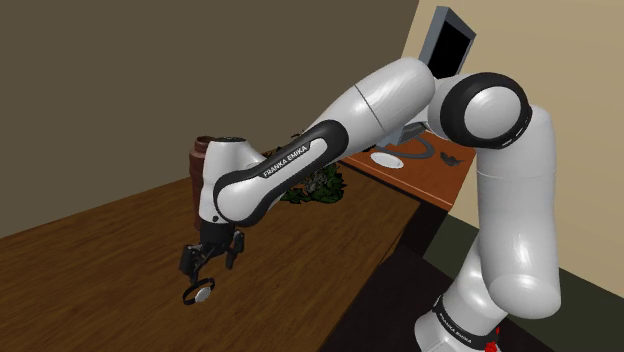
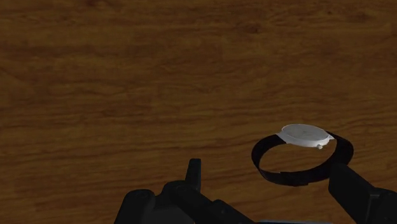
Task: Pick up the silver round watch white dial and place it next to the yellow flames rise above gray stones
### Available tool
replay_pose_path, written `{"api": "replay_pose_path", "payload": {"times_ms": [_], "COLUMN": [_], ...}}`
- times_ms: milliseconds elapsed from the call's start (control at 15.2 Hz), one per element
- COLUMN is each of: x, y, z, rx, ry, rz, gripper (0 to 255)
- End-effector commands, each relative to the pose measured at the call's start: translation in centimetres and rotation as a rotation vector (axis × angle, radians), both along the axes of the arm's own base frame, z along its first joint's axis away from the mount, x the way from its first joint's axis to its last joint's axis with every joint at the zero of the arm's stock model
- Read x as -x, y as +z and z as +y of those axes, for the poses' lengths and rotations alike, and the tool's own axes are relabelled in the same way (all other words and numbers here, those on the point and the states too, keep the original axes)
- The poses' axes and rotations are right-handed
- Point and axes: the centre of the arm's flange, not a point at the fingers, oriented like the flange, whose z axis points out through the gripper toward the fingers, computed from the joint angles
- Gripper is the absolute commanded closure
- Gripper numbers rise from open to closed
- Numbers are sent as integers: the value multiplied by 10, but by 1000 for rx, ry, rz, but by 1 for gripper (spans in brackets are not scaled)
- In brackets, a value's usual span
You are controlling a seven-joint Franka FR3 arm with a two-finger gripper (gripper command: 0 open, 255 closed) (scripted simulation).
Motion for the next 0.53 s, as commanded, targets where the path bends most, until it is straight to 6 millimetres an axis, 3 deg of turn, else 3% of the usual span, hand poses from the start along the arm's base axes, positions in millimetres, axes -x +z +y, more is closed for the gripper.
{"api": "replay_pose_path", "payload": {"times_ms": [0,264,330,462], "x": [0,0,0,0], "y": [0,0,0,0], "z": [0,0,0,0], "rx": [0,0,0,0], "ry": [0,0,0,0], "rz": [0,0,0,0], "gripper": [0,0,255,255]}}
